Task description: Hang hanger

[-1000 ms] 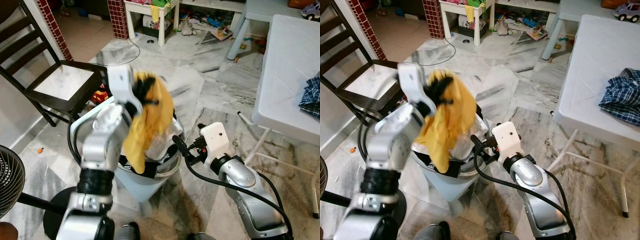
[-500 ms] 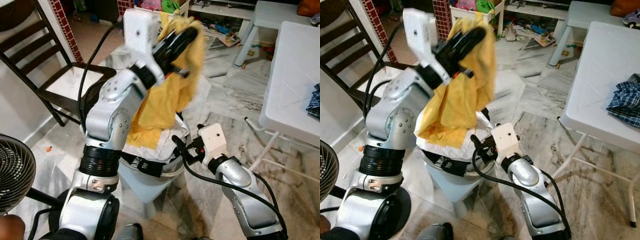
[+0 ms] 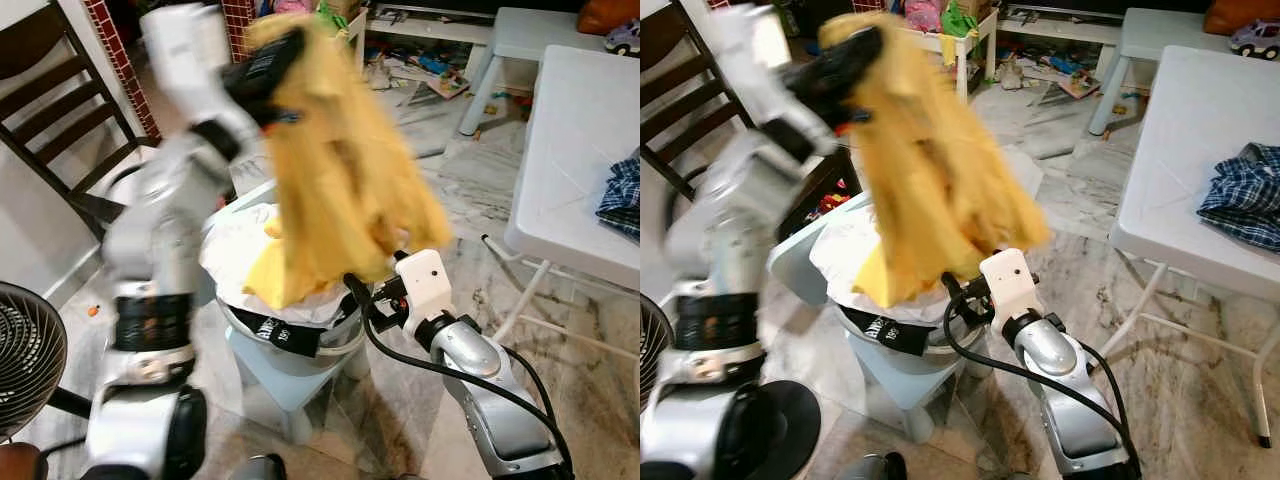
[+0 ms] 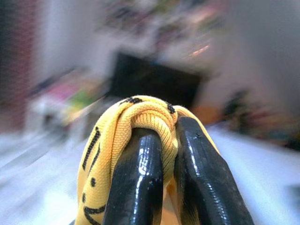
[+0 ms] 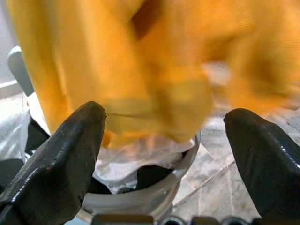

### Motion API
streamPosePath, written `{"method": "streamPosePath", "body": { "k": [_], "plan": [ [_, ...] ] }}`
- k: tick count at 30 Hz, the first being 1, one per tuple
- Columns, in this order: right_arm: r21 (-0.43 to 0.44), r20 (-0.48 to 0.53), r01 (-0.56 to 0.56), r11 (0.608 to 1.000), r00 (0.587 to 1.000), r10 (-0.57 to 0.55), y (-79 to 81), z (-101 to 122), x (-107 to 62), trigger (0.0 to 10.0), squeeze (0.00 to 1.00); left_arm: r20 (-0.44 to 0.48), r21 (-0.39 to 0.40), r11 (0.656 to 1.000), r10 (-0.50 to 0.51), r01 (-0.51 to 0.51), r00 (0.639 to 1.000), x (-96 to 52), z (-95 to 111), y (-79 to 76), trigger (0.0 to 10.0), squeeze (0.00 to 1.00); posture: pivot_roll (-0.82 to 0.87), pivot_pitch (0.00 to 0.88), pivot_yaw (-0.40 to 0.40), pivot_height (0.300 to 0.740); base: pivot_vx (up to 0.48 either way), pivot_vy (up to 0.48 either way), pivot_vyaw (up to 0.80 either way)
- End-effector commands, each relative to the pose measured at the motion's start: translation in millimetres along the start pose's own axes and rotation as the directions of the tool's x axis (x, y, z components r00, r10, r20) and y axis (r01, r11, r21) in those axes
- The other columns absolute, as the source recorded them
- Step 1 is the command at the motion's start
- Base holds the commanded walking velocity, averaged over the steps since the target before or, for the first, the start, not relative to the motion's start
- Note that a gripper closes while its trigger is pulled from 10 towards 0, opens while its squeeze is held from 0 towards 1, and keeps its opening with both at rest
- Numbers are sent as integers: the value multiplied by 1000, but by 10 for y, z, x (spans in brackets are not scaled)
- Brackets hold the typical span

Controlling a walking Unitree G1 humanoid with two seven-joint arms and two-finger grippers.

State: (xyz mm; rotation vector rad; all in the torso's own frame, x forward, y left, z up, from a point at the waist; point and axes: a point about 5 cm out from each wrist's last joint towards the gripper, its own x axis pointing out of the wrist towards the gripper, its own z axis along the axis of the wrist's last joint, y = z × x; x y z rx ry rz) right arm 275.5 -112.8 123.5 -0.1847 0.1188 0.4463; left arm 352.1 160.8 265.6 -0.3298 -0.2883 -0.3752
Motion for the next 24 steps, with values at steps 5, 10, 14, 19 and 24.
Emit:
{"method": "streamPosePath", "body": {
  "k": [5,10,14,19,24],
  "plan": [
    [-3,-10,-28,1000,1000,28,35,-13,-30,10000,0,-304,24,948,310,-319,901,-528,-614,549,0,0,-41,106,19,740,0,0,0],
    [-10,-17,-44,999,999,44,41,-12,-43,10000,0,-431,47,908,394,-416,812,-898,-1040,642,0,0,-46,119,3,740,0,0,0],
    [-15,-19,-45,999,999,45,19,-11,-46,10000,0,-459,51,914,379,-402,803,-980,-1175,605,0,0,-51,120,1,740,0,0,0],
    [-20,-23,-42,999,999,41,-2,-16,-54,10000,0,-493,110,976,217,-188,843,-857,-1195,351,0,0,-55,116,6,740,0,0,0],
    [-19,-24,-39,999,999,39,12,-22,-56,10000,0,-539,147,989,68,14,839,-742,-1242,77,0,0,-58,114,13,740,0,0,0]
  ]
}}
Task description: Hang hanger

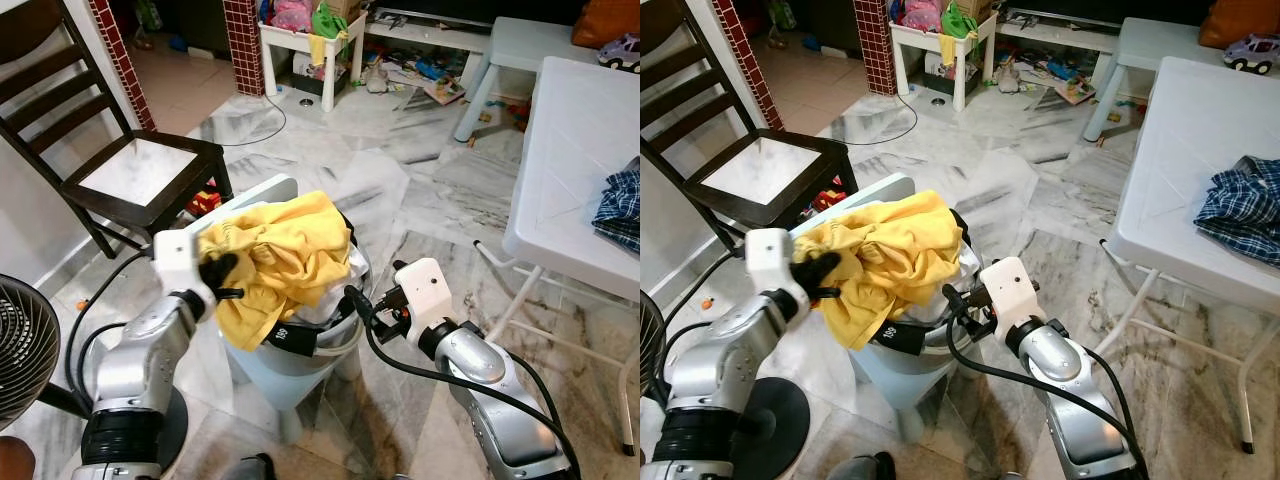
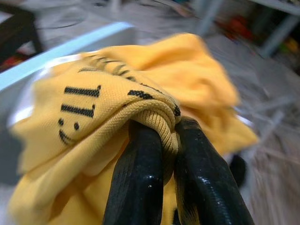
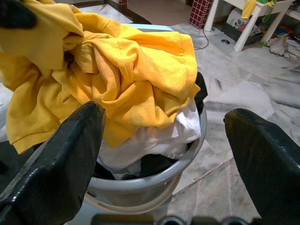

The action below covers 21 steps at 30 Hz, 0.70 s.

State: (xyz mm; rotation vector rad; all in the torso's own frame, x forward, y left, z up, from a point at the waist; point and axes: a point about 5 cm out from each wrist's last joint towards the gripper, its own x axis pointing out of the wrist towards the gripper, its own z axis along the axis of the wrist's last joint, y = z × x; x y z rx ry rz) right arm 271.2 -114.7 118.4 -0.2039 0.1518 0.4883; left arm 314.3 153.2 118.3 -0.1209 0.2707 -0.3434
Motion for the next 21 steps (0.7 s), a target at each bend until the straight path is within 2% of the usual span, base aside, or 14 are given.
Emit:
{"method": "streamPosePath", "body": {
  "k": [1,3,6,7,8,10,13,14,15,16,17,18,19,21],
  "plan": [
    [-4,7,6,1000,1000,-6,6,29,-21,10000,0,-7,110,987,-114,114,993,28,84,-204,0,0,-58,114,13,740,0,0,0],
    [-4,6,7,1000,1000,-7,10,26,-25,10000,0,-12,148,967,-209,208,978,7,113,-370,0,0,-63,115,14,740,0,0,0],
    [-4,4,8,1000,1000,-8,6,27,-27,10000,0,-12,139,924,-358,356,934,-62,158,-616,0,0,-63,116,14,740,0,0,0],
    [-4,4,8,1000,1000,-8,2,27,-25,10000,0,37,146,920,-373,364,927,-75,220,-639,0,0,-62,117,14,740,0,0,0],
    [-4,3,9,1000,1000,-9,0,27,-24,10000,0,50,150,920,-374,363,926,-78,236,-640,0,0,-62,117,14,740,0,0,0],
    [-5,2,8,1000,1000,-8,1,24,-24,10000,0,118,75,926,-376,369,919,-92,321,-610,0,0,-62,117,14,740,0,0,0],
    [-6,0,7,1000,1000,-7,2,18,-24,10000,0,173,31,949,-316,315,933,-101,410,-445,0,0,-59,118,12,740,0,0,0],
    [-6,0,6,1000,1000,-6,6,17,-24,10000,0,133,44,975,-223,220,966,-106,364,-241,0,0,-59,118,12,740,0,0,0],
    [-6,-1,5,1000,1000,-5,8,16,-24,10000,0,113,56,983,-178,173,977,-110,335,-150,2745,0,-59,118,12,740,0,0,0],
    [-5,-1,5,1000,1000,-5,10,16,-24,10000,0,101,62,989,-143,138,984,-119,315,-79,3569,0,-59,118,12,740,0,0,0],
    [-5,-1,3,1000,1000,-3,13,19,-24,10000,0,84,48,998,-50,46,995,-138,252,118,8745,0,-57,123,10,740,0,0,0],
    [-5,-1,3,1000,1000,-3,12,20,-23,10000,0,78,41,999,-19,16,997,-145,229,184,8745,0,-57,123,10,740,0,0,0],
    [-5,-1,2,1000,1000,-2,13,20,-22,10000,0,66,35,999,19,-21,998,-154,177,281,10000,0,-57,123,10,740,0,0,0],
    [-5,-1,1,1000,1000,-1,14,24,-24,10000,0,50,17,998,52,-53,997,-155,129,347,10000,0,-61,126,7,740,0,0,0]
  ]
}}
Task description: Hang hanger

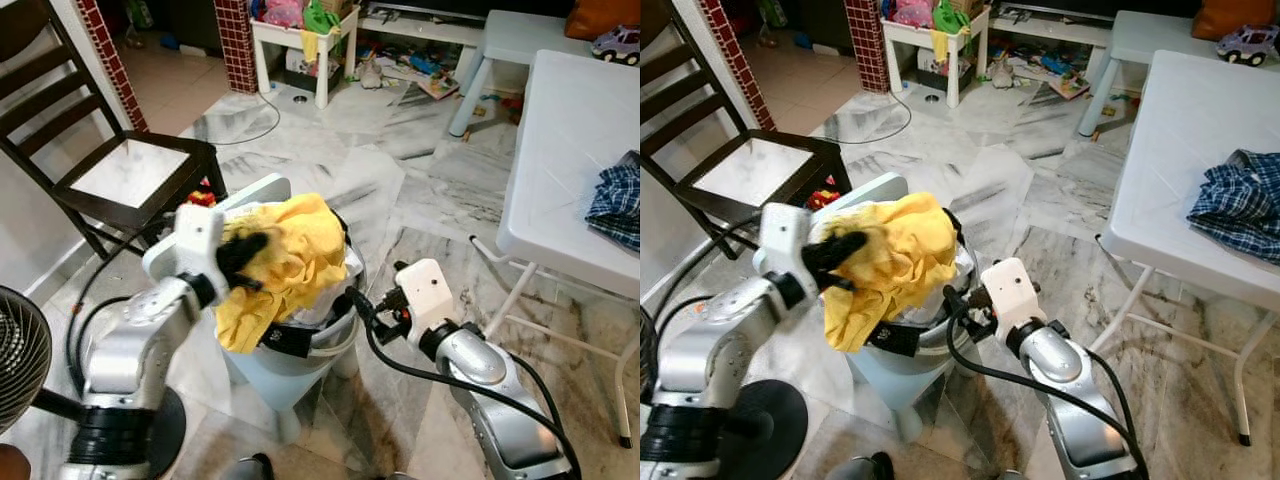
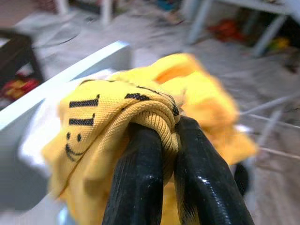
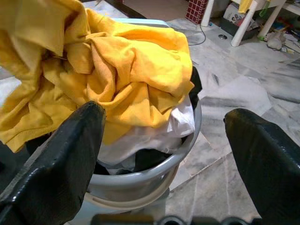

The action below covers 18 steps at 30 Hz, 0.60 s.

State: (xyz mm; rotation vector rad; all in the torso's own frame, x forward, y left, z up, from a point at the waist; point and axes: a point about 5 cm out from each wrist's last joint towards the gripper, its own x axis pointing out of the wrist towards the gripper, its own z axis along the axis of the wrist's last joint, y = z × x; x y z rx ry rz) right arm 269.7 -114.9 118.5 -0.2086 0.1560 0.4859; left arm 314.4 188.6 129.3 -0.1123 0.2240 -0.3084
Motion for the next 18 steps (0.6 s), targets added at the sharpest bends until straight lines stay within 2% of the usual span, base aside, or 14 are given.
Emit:
{"method": "streamPosePath", "body": {
  "k": [1,3,6,7,8,9,10,12,13,14,15,18],
  "plan": [
    [-2,5,-1,1000,1000,1,9,27,-11,10000,0,-7,-5,999,38,-38,999,-5,-25,66,10000,0,-61,126,7,740,0,0,0],
    [-4,1,1,1000,1000,-1,3,19,-26,10000,0,-34,4,995,99,-99,995,0,-104,166,10000,0,-66,130,6,740,0,0,0],
    [-6,-1,3,1000,1000,-3,-6,15,-37,10000,0,-27,25,994,104,-104,994,26,-92,161,10000,0,-70,131,6,740,0,0,0],
    [-7,-1,7,1000,1000,-7,-15,18,-37,10000,0,1,53,996,70,-70,998,67,-31,94,5804,0,-72,129,8,740,0,0,0],
    [-7,-1,8,1000,1000,-8,-18,19,-37,10000,0,12,63,996,57,-57,998,80,-8,68,5804,0,-72,129,8,740,0,0,0],
    [-6,-2,10,1000,1000,-10,-21,19,-36,10000,0,32,69,997,33,-35,999,101,33,17,0,0,-72,129,8,740,0,0,0],
    [-6,-2,10,1000,1000,-10,-21,19,-36,10000,0,32,69,997,33,-35,999,101,33,17,0,0,-72,129,8,740,0,0,0],
    [-6,-3,12,1000,1000,-12,-12,11,-25,10000,0,118,75,993,-94,86,989,175,216,-275,0,0,-68,125,12,740,0,0,0],
    [-5,-4,13,1000,1000,-13,-9,8,-22,10000,0,127,81,990,-121,112,985,183,240,-338,0,0,-67,124,13,740,0,0,0],
    [-5,-5,14,1000,1000,-14,-5,4,-18,10000,0,150,97,979,-191,177,970,190,305,-498,0,0,-66,123,14,740,0,0,0],
    [-5,-5,14,1000,1000,-14,-5,4,-18,10000,0,150,97,979,-191,177,970,190,305,-498,0,0,-66,123,14,740,0,0,0],
    [-8,-12,29,1000,1000,-29,-11,-7,-11,10000,0,177,104,943,-330,316,927,169,393,-881,0,0,-66,122,19,740,0,0,0]
  ]
}}
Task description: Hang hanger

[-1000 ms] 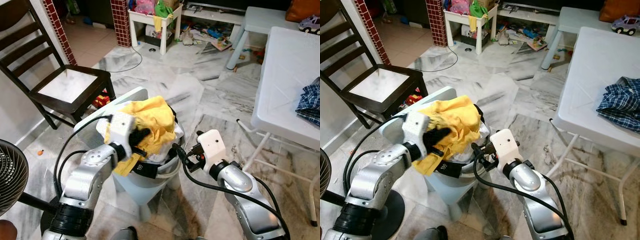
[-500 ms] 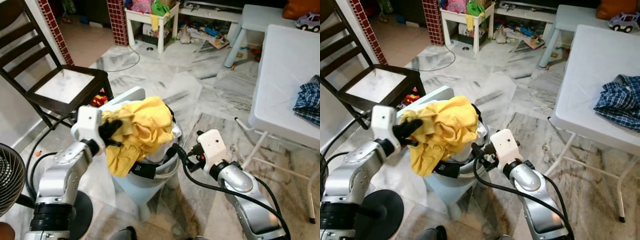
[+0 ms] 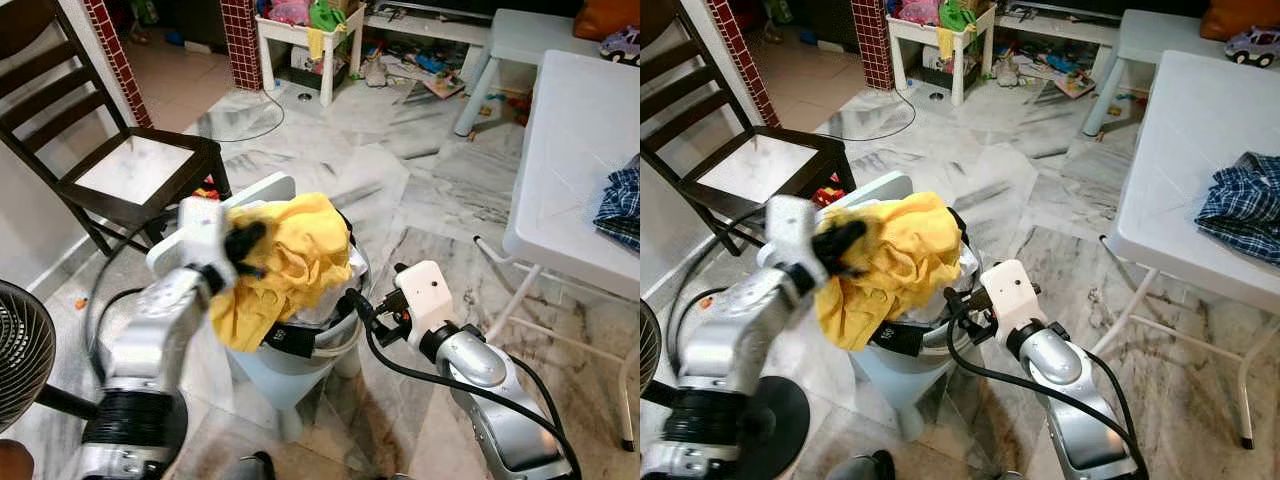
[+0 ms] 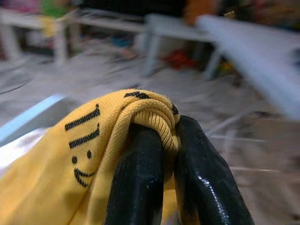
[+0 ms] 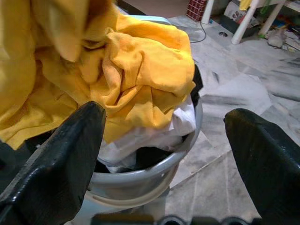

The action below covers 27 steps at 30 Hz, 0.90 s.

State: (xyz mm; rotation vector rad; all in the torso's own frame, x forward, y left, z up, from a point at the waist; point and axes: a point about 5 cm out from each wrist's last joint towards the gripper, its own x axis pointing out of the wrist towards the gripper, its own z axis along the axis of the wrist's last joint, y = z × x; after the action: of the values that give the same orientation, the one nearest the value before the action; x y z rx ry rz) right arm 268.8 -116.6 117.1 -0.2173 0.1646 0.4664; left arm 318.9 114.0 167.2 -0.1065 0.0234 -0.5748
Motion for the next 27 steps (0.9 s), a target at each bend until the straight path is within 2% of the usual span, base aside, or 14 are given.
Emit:
{"method": "streamPosePath", "body": {
  "k": [1,2,3,4,5,9,12,14,15,16,18,21,25,27],
  "plan": [
    [-3,0,10,1000,1000,-10,-4,12,2,10000,0,19,8,998,-58,58,998,20,81,-129,0,0,-66,122,19,740,0,0,0],
    [-5,-4,19,1000,1000,-19,-18,4,4,10000,0,30,-2,993,-116,116,993,48,105,-301,0,0,-66,122,21,740,0,0,0],
    [-7,-7,24,1000,1000,-24,-27,-1,4,10000,0,34,-6,989,-146,147,989,56,116,-388,0,0,-66,122,21,740,0,0,0],
    [-7,-7,24,1000,1000,-24,-27,-1,4,10000,0,34,-6,989,-146,147,989,56,116,-388,0,0,-66,122,21,740,0,0,0],
    [-9,-11,32,999,999,-32,-41,-6,3,10000,0,50,-15,976,-217,218,975,57,158,-577,0,0,-67,121,22,740,0,0,0],
    [-10,-14,35,999,999,-35,-39,-14,4,10000,0,120,-59,939,-330,339,936,20,307,-857,0,0,-64,119,22,740,0,0,0],
    [-10,-14,34,999,999,-34,-30,-12,11,10000,0,155,-85,923,-361,376,920,-1,381,-900,0,0,-62,119,21,740,0,0,0],
    [-10,-13,33,999,999,-33,-26,-10,16,10000,0,169,-102,923,-353,372,920,-8,408,-869,0,0,-60,116,20,740,0,0,0],
    [-10,-13,33,999,999,-33,-24,-9,20,10000,0,171,-117,934,-316,337,933,-13,405,-767,0,0,-60,116,20,740,0,0,0],
    [-10,-13,33,999,999,-33,-24,-9,20,10000,0,171,-117,934,-316,337,933,-13,405,-767,0,0,-60,116,20,740,0,0,0],
    [-11,-13,32,999,999,-32,-23,-9,22,10000,0,151,-146,961,-214,236,965,-33,357,-541,0,0,-60,116,20,740,0,0,0],
    [-11,-14,32,999,999,-33,-25,-10,24,10000,0,115,-190,977,-76,96,991,-98,238,-210,0,0,-58,117,17,740,0,0,0],
    [-12,-14,32,999,999,-32,-31,-12,25,10000,0,50,-241,969,62,-48,997,-176,44,87,0,0,-58,117,15,740,0,0,0],
    [-13,-13,29,999,999,-30,-26,-2,31,10000,0,-19,-268,950,162,-161,987,-252,-160,311,0,0,-62,117,12,740,0,0,0]
  ]
}}
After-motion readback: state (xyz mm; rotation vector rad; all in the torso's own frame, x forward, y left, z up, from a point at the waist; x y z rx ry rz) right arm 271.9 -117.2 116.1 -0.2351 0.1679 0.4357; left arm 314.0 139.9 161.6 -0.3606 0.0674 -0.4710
